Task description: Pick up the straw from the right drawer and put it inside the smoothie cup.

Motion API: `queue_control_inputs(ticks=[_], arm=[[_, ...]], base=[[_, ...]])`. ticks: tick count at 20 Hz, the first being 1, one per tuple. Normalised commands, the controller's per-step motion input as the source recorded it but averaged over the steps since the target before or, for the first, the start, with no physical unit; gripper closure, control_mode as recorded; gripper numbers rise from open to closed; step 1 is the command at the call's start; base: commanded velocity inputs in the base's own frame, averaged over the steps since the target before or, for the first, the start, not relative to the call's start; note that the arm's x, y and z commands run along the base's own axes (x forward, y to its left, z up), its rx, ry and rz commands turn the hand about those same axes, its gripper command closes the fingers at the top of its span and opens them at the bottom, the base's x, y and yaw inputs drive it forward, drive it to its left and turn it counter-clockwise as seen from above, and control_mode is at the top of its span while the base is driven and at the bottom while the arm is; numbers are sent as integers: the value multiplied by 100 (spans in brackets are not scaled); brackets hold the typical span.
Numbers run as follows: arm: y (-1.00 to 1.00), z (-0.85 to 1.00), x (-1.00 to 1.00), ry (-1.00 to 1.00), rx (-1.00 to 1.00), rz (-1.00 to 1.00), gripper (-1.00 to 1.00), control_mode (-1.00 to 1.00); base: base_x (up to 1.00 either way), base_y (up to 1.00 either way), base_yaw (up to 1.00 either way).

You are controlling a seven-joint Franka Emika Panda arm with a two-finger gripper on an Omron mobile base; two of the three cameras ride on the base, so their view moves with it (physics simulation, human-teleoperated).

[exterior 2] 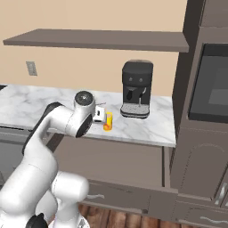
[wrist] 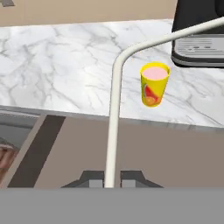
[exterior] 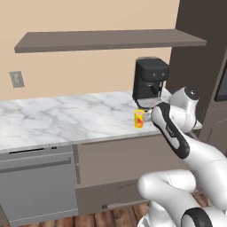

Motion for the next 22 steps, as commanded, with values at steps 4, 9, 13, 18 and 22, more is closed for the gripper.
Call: queue_control_inputs(ticks=[4,9,13,18,22], arm=[[0,34,13,-13,2,21,100,-100],[0,9,24,-12,2,13,100,-100],[0,0,30,-13,2,9,100,-100],[1,0,33,-15,4,3,100,-100],[6,0,38,-13,9,0,100,-100]], base=[[0,0,0],[0,0,0],[0,0,0],[0,0,0],[0,0,0]])
